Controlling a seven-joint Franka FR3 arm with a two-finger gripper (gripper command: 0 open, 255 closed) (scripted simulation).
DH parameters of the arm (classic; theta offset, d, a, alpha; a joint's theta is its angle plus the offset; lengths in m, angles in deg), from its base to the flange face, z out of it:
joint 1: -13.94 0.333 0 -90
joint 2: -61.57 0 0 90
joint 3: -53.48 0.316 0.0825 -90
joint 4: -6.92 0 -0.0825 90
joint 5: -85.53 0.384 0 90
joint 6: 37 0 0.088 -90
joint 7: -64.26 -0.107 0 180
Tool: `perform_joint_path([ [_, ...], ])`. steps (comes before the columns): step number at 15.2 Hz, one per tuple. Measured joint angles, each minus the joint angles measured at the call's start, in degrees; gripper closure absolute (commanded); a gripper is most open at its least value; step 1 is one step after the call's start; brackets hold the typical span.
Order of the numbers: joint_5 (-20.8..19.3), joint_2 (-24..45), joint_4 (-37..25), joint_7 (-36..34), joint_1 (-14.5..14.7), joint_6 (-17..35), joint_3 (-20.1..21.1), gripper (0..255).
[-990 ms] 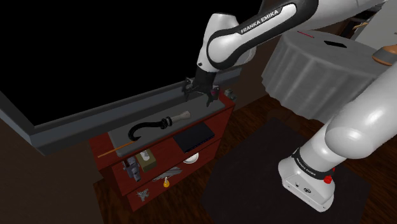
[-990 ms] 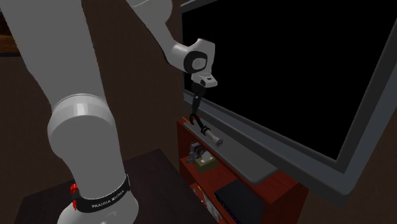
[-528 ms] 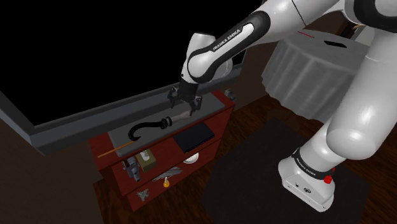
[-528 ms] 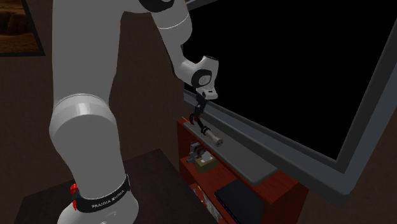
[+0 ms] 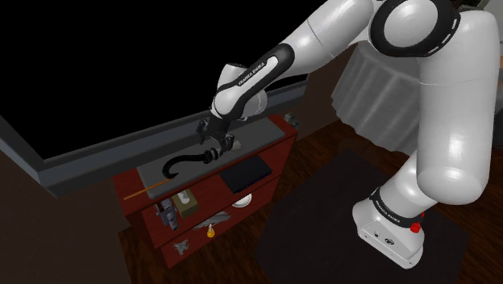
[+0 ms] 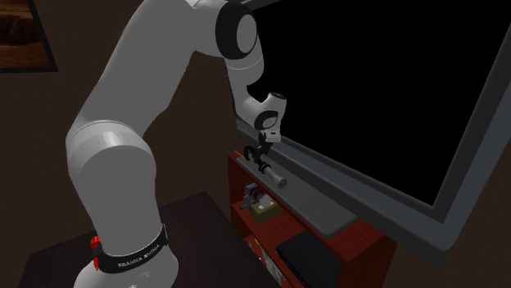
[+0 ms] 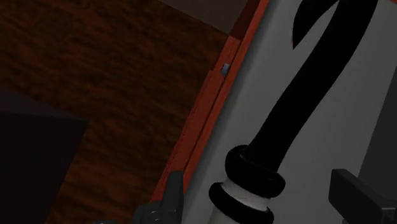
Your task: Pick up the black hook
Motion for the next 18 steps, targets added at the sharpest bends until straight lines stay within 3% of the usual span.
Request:
perform_joint_path([
  [2, 0.35, 3.29, -3.1, -1.61, 0.71, 0.49, -0.61, 0],
  [10, 0.3, 9.08, -5.82, -1.4, 1.52, 3.59, -1.07, 0],
  [11, 0.3, 9.2, -5.87, -1.37, 1.52, 3.66, -1.07, 255],
  [18, 0.29, 9.27, -5.91, -1.33, 1.52, 3.74, -1.07, 255],
])
